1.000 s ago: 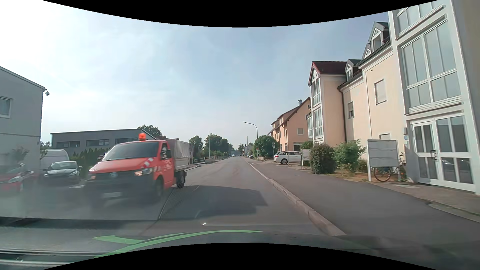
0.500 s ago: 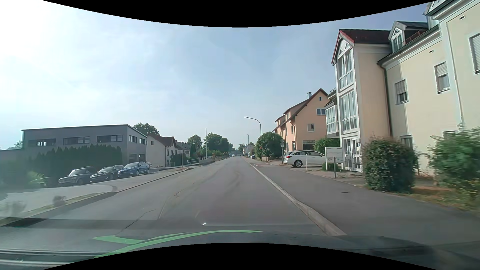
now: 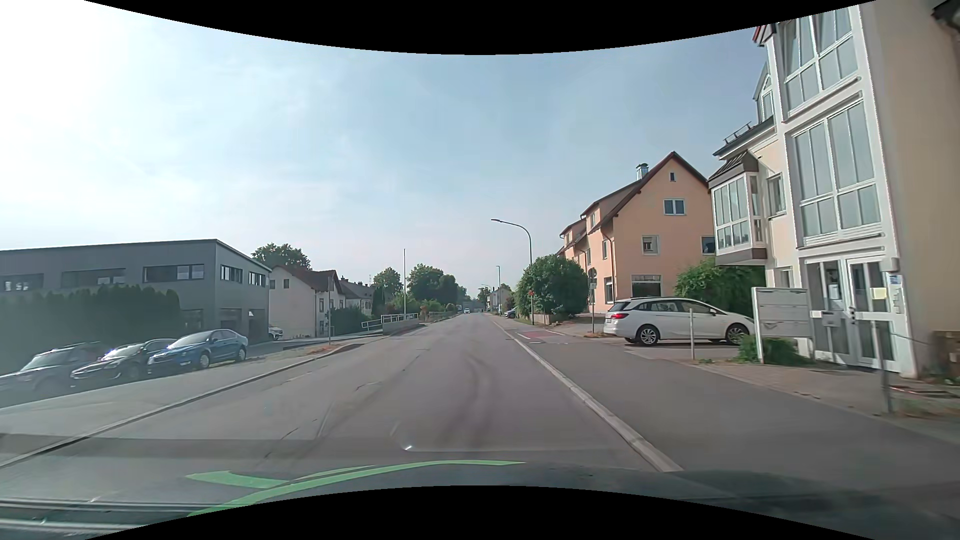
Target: Follow the waypoints while adhering to traffic rules and regulations
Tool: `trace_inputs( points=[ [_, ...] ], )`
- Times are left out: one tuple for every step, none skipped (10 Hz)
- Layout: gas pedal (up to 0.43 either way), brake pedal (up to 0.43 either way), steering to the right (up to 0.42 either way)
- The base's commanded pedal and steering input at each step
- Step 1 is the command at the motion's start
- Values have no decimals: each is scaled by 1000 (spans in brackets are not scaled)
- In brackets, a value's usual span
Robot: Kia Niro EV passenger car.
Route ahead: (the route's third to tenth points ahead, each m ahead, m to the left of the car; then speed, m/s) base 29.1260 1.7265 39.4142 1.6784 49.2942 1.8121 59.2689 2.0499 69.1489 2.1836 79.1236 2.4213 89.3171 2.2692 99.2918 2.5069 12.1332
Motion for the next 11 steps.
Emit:
trace_inputs(
  points=[
    [169,0,-3],
    [150,0,-3],
    [150,0,-3],
    [150,0,-3],
    [150,0,-3],
    [150,0,-3],
    [150,0,-3],
    [150,0,-3],
    [130,0,-1],
    [130,0,0],
    [130,0,0]
  ],
)
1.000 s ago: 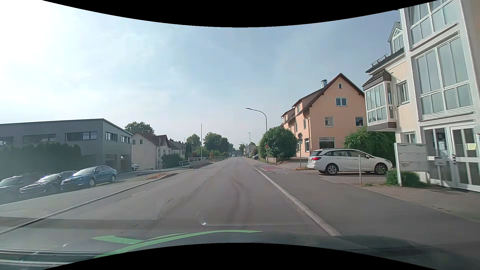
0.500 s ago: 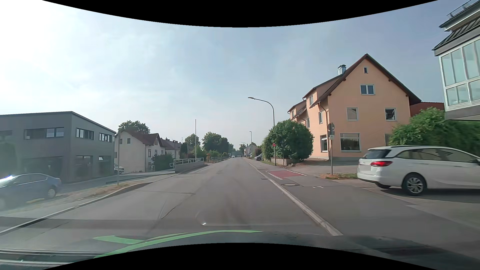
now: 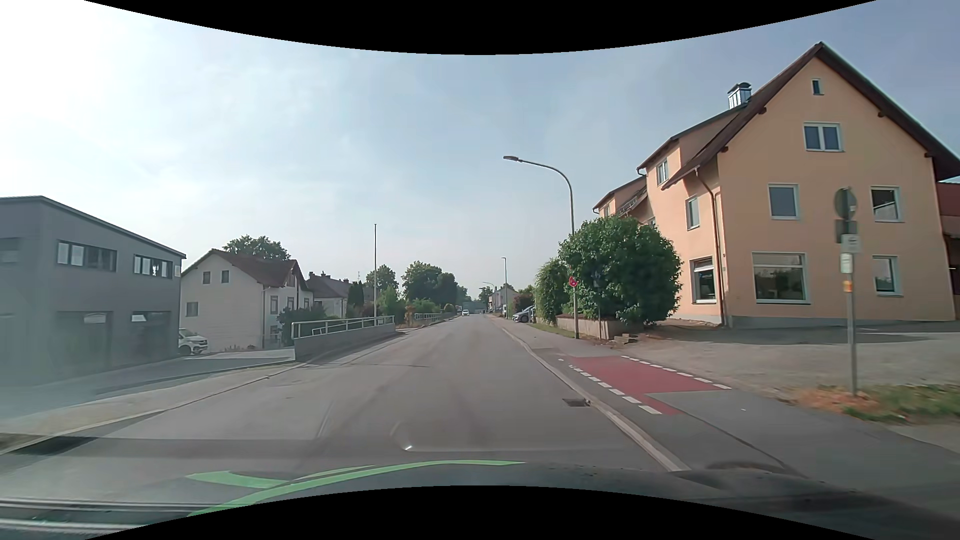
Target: Follow the waypoints while adhering to traffic rules and regulations
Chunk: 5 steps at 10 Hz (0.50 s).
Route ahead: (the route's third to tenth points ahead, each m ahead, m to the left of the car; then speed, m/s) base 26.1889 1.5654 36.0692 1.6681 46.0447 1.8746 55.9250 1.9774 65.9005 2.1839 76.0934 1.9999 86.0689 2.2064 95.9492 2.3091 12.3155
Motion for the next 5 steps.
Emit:
trace_inputs(
  points=[
    [130,0,0],
    [130,0,0],
    [130,0,0],
    [130,0,0],
    [130,0,0]
  ],
)
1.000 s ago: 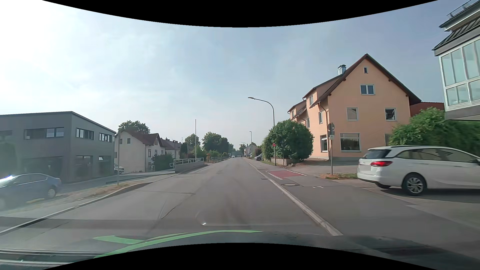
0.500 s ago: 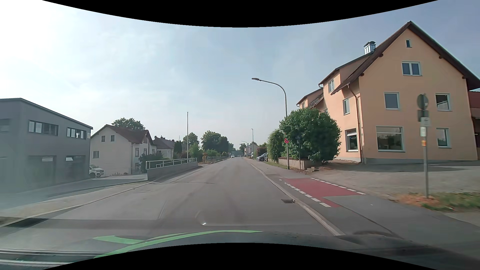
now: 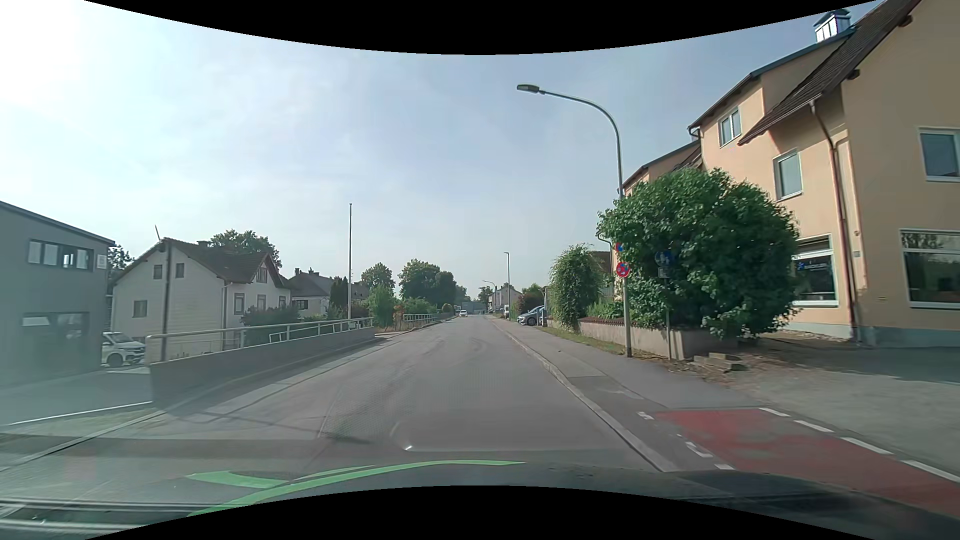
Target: Follow the waypoints while adhering to traffic rules and regulations
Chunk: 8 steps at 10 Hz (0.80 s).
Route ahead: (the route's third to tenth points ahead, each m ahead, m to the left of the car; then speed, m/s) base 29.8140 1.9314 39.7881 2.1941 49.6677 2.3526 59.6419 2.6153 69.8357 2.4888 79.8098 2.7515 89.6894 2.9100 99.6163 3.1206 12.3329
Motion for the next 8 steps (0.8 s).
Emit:
trace_inputs(
  points=[
    [130,0,0],
    [130,0,-1],
    [130,0,-1],
    [130,0,-2],
    [130,0,-2],
    [130,0,-2],
    [130,0,-2],
    [130,0,-2]
  ],
)
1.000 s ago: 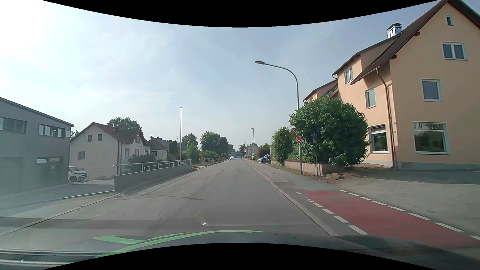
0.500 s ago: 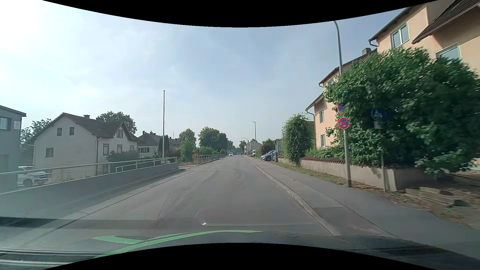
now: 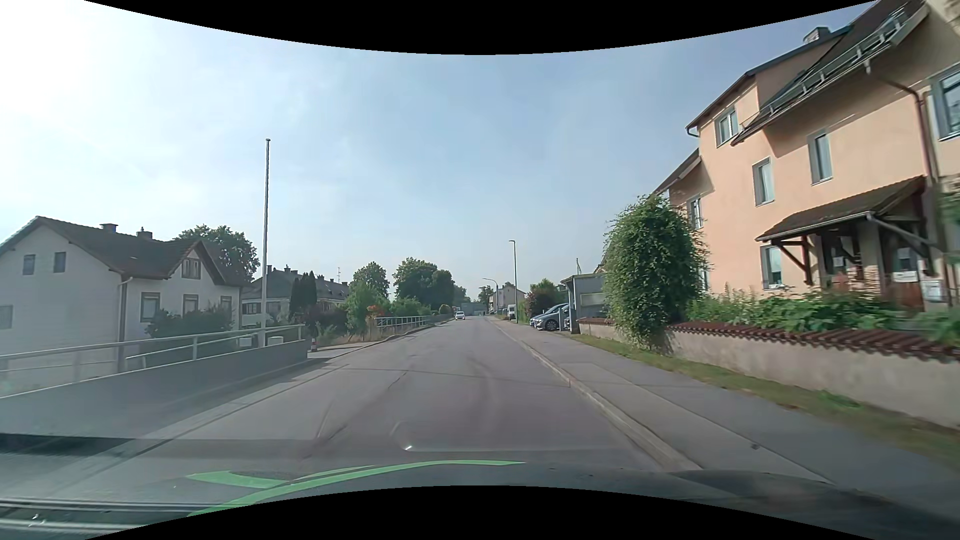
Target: Follow the waypoints while adhering to traffic rules and regulations
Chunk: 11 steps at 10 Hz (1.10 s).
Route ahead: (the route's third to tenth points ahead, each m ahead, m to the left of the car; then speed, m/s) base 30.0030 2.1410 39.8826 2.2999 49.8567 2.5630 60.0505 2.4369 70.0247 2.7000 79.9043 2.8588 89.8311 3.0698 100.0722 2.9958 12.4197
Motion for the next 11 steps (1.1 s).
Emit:
trace_inputs(
  points=[
    [130,0,-2],
    [110,0,-2],
    [110,0,-2],
    [110,0,-2],
    [110,0,-2],
    [110,0,-2],
    [110,0,0],
    [110,0,0],
    [110,0,0],
    [110,0,0],
    [110,0,0]
  ],
)
